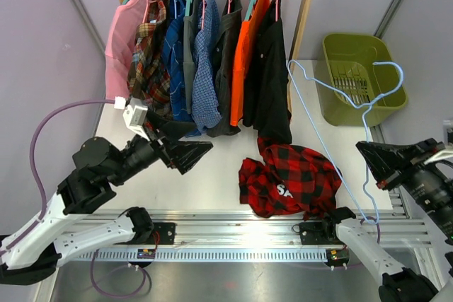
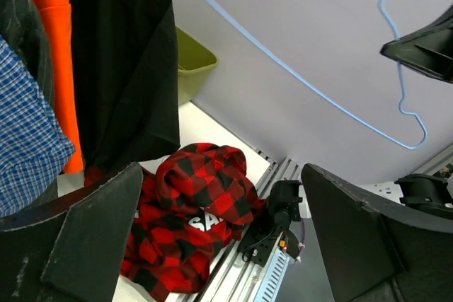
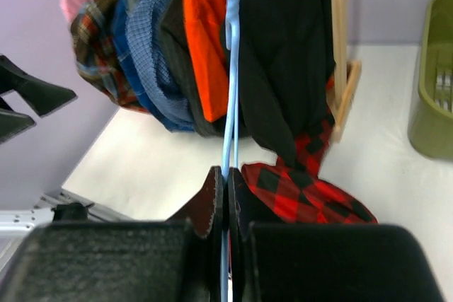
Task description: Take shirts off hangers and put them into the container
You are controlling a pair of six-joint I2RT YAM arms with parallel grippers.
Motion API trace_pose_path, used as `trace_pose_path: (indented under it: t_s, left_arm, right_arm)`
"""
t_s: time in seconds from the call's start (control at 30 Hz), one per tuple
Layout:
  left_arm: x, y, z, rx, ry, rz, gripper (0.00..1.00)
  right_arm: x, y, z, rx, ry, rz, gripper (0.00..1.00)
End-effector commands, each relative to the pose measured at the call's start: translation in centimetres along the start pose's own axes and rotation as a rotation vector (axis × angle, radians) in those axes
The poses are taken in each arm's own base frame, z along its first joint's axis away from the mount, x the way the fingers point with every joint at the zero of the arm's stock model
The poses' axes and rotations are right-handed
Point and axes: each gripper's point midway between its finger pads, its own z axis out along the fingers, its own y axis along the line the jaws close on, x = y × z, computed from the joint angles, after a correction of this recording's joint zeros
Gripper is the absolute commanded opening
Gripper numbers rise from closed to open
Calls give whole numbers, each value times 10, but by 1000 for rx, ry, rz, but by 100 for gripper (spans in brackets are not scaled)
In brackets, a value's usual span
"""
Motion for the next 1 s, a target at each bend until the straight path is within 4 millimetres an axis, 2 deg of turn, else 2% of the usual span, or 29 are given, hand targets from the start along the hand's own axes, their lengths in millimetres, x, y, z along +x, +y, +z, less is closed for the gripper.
trace_pose_path:
  t_s: [0.0, 0.07, 0.23, 0.27, 0.33, 0.37, 0.43, 0.47, 0.5, 0.67, 0.87, 0.9, 0.93, 0.97]
  left_arm:
    - [-15, -1, -12, -9, -70, -30, 99]
    - [-13, 0, -15, -10, -75, -41, 99]
    - [-12, 2, -21, -18, -79, -50, 99]
    - [-9, 3, -21, -20, -73, -53, 99]
    - [-7, 4, -21, -22, -69, -59, 99]
    - [-7, 5, -22, -26, -69, -57, 99]
    - [-4, 7, -22, -35, -64, -62, 99]
    - [-3, 8, -22, -37, -64, -62, 99]
    - [-3, 9, -22, -41, -64, -64, 99]
    - [1, 11, -22, -51, -54, -65, 99]
    - [4, 13, -19, -59, -44, -71, 99]
    - [5, 13, -19, -58, -40, -72, 99]
    - [6, 14, -18, -61, -38, -72, 99]
    - [7, 14, -18, -62, -36, -74, 99]
  right_arm:
    - [-31, 16, -10, -67, -137, -15, 0]
    - [-30, 2, 0, 1, -122, -17, 0]
    - [-17, -26, 62, 104, -1, -24, 0]
    - [-19, -30, 80, 114, 14, -30, 0]
    - [-22, -30, 94, 103, 22, -34, 0]
    - [-28, -30, 109, 101, 23, -38, 0]
    - [-36, -36, 121, 126, 18, -52, 0]
    - [-35, -43, 138, 151, 47, -66, 0]
    - [-47, -47, 138, 184, 19, -78, 0]
    - [-66, -63, 166, 276, 11, -116, 0]
    - [-70, -64, 197, 358, 32, -196, 0]
    - [-69, -62, 202, 366, 40, -214, 0]
    - [-64, -49, 208, 338, 57, -249, 0]
    - [-63, -48, 216, 360, 62, -264, 0]
